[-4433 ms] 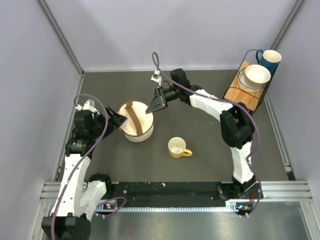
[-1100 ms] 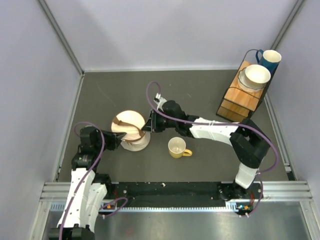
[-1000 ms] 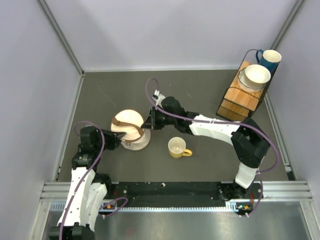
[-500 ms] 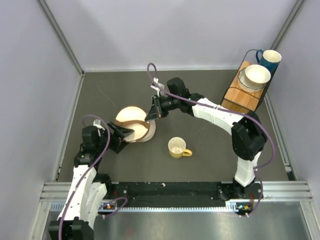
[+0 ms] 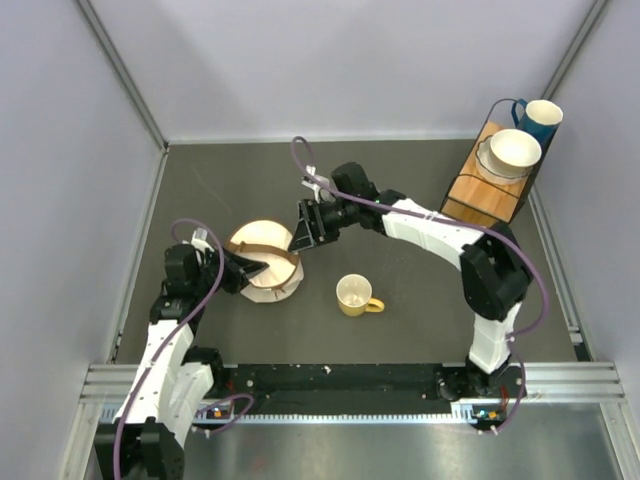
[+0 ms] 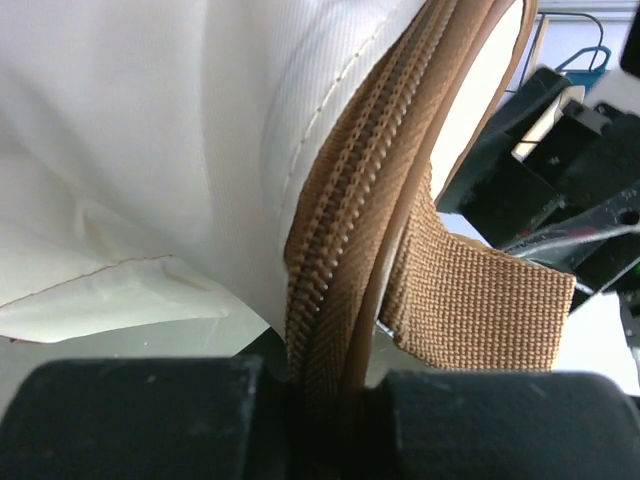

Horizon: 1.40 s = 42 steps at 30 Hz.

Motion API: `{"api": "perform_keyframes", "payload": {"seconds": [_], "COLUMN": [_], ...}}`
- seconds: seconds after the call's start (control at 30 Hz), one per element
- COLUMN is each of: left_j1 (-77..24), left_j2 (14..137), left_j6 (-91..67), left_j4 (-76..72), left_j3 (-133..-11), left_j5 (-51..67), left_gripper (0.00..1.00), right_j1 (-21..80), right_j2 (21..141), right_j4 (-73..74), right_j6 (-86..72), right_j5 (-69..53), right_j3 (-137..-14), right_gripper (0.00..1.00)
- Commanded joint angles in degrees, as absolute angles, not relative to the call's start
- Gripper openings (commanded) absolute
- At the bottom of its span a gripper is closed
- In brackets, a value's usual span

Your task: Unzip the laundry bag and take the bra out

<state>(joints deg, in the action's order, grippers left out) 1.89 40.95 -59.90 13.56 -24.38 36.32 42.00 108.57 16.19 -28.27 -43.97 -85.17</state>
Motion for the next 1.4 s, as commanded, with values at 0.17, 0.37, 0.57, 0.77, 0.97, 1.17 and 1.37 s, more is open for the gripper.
{"api": "perform_keyframes", "payload": {"seconds": [0.17,0.37,0.57,0.77,0.97,1.17,1.37], "left_j1": [2.0,2.0,2.0,2.0,2.0,1.9,2.0], "left_j2": [43.1,43.7,44.1,44.2,44.0,44.0,44.2], "left_j6": [-65.2,-66.5,-67.4,-67.6,-67.8,-67.9,-67.9], "left_j4": [15.0,17.1,17.1,16.9,16.8,16.6,16.3], "left_j3": [-27.3,-29.3,-29.5,-29.9,-29.9,-30.0,-30.1], "left_j5": [31.2,30.5,31.0,31.6,31.6,31.7,31.8], "left_gripper": [0.00,0.00,0.00,0.00,0.00,0.00,0.00], "right_j1": [44.9,56.8,62.1,64.0,64.1,64.5,64.9], "right_j2": [82.2,81.2,86.7,89.5,92.3,94.0,95.4], "right_j4": [3.1,-6.5,-11.9,-14.2,-14.8,-15.2,-16.1], "right_j6": [-24.5,-19.4,-18.9,-19.2,-20.3,-20.7,-21.5], "right_j5": [-17.4,-9.7,-6.3,-3.6,-3.3,-4.4,-5.0], "right_j3": [-65.1,-56.7,-56.4,-57.1,-58.8,-59.9,-61.3], "right_gripper": [0.63,0.63,0.58,0.48,0.39,0.37,0.37]}}
